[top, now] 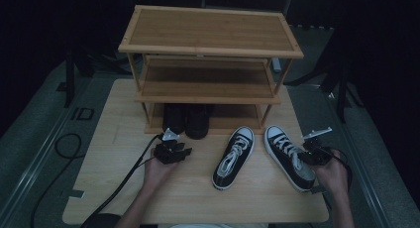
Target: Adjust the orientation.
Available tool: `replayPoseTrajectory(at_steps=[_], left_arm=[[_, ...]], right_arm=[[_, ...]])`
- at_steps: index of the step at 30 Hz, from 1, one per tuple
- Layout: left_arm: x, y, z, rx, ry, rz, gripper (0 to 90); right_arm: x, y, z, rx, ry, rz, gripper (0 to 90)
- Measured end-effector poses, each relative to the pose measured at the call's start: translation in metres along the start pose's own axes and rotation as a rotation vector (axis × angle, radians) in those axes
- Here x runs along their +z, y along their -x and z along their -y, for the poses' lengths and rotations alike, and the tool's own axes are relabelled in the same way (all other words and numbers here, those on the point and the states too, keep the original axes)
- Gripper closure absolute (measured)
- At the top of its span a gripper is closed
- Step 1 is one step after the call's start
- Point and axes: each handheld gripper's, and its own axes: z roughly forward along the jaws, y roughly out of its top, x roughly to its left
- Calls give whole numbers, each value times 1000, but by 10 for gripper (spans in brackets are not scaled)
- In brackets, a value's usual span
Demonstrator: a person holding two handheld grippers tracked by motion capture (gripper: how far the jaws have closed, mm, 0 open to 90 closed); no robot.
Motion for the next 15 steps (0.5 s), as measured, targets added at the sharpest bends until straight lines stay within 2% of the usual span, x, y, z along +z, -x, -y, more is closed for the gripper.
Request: replayPoseTrajectory(at_steps=[5,7,15], left_arm=[[0,0,0,0,0,0,573],[0,0,0,0,1,1,573],[0,0,0,1,0,0,573]], right_arm=[[-8,2,-1,-20,11,-10,884],[-12,3,-2,-34,18,-28,883],[-21,4,-8,-65,34,-37,883]])
